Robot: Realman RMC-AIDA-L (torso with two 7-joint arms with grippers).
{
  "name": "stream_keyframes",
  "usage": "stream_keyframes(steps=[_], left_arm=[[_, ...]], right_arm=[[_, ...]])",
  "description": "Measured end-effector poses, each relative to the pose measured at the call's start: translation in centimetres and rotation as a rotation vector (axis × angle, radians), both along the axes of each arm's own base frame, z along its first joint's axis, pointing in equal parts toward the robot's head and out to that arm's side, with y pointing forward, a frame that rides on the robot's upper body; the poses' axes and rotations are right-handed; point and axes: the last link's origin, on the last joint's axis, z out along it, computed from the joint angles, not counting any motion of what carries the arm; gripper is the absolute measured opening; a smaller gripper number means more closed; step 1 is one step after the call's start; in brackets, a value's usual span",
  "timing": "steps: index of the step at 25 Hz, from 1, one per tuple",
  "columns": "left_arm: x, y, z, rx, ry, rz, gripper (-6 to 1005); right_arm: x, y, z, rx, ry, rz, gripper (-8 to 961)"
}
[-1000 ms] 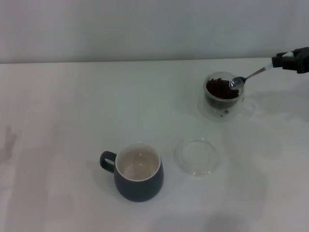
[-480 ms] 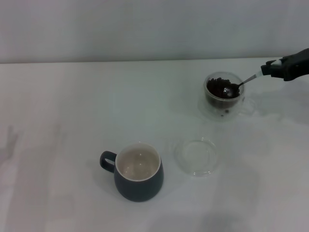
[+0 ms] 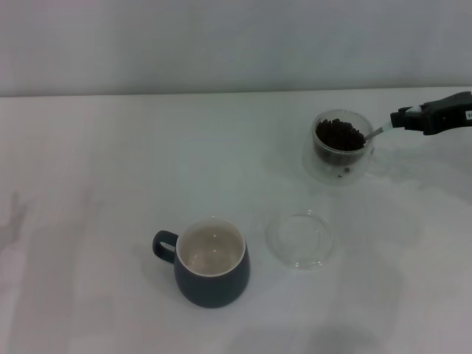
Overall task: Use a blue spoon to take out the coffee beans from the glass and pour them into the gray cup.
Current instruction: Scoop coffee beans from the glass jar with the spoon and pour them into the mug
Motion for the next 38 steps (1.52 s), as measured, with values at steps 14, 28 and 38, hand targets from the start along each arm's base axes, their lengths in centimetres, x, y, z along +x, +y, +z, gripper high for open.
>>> stream_keyframes(steps=[14, 28, 38], left_arm=[[-0.2, 0.1, 0.4, 0.007, 0.013, 0.005, 835], [0.1, 0.5, 0.5, 0.010, 0.019, -0.009, 835], [0.0, 0.6, 0.7, 0.011, 0.030, -0.011, 834]], right_arm=[[1.0, -0.2, -0.7, 0.035, 0.184, -0.159, 167], [2.6, -1.0, -0.9, 0.067, 0.339, -0.259, 169], [3.7, -1.5, -0.9, 0.094, 0.443, -0.313, 170]])
